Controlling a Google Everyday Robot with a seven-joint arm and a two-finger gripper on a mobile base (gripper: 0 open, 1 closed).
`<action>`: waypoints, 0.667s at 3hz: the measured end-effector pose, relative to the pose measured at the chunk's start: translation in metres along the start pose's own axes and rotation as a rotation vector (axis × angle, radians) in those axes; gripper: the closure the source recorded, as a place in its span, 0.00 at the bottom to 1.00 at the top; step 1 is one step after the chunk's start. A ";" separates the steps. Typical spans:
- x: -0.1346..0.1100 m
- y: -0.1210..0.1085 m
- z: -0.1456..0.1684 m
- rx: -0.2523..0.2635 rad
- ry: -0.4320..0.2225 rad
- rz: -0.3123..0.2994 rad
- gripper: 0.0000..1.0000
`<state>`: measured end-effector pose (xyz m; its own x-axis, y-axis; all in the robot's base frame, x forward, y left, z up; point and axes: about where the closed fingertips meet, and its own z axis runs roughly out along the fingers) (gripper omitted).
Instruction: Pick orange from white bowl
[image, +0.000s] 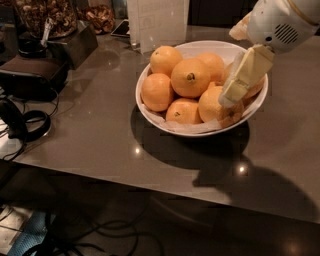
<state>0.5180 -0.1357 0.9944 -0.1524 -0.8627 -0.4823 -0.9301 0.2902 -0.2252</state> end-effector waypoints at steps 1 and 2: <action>-0.019 0.000 0.031 -0.071 -0.067 0.007 0.00; -0.040 0.002 0.055 -0.130 -0.110 -0.008 0.00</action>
Offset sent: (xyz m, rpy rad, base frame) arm 0.0360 0.0893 -0.0406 0.1735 0.1200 0.1544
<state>0.5410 -0.0781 0.9669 -0.1140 -0.8121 -0.5723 -0.9677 0.2212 -0.1212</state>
